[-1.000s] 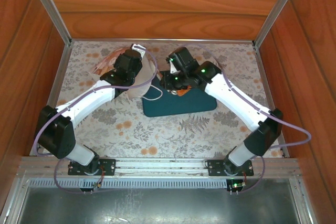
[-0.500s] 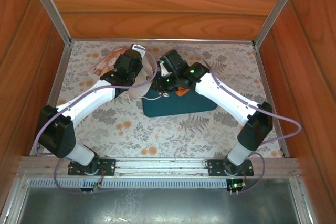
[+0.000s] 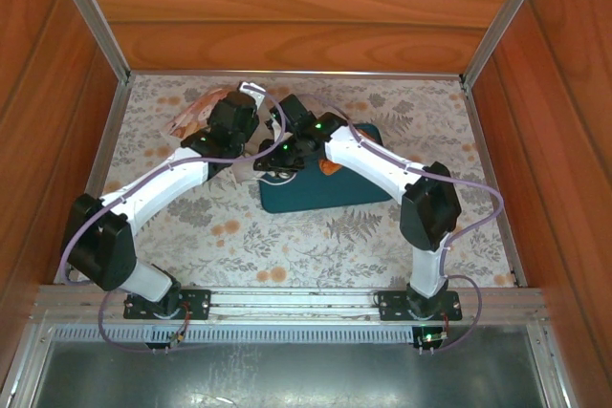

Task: Take the fake bread out of the paper bag

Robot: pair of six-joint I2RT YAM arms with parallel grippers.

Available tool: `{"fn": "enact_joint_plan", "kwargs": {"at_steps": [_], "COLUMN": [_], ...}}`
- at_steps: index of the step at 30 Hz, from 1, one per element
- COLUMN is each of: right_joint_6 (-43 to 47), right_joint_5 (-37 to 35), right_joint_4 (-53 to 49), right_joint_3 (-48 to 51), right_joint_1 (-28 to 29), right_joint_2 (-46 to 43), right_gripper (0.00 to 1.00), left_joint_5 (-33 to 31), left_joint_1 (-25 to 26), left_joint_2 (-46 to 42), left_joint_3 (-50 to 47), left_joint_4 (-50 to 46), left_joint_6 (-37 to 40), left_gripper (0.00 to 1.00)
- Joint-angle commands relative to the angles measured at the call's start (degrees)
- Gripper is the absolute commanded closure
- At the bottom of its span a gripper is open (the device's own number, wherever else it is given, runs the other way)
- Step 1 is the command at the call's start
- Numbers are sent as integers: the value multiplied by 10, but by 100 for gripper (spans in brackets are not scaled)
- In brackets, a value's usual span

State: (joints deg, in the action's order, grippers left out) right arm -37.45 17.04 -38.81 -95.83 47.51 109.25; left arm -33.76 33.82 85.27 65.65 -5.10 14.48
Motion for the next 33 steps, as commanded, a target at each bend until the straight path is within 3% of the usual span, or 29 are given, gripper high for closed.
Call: {"fn": "enact_joint_plan", "kwargs": {"at_steps": [1,8,19,33], "right_joint_6": [-18,-30,-34,-8], "right_joint_5": [35,67,61,33], "right_joint_4": [36,49,45,-9], "right_joint_3": [-6,-19,-34,-126], "right_joint_1": [-11,-16,-16,-8], "right_joint_2": [3,36,62,135], "right_gripper": [48,49,48,45], "left_joint_5": [10,16,26,40], "left_joint_1": [-5,-5,-5,-3], "left_joint_2": [-20,-21,-20,-16], "left_joint_3": [-7,-8,-7,-6], "left_joint_4": [19,21,20,20], "left_joint_6": [-9,-15,-20,-30], "left_gripper": [100,100,100,100]}}
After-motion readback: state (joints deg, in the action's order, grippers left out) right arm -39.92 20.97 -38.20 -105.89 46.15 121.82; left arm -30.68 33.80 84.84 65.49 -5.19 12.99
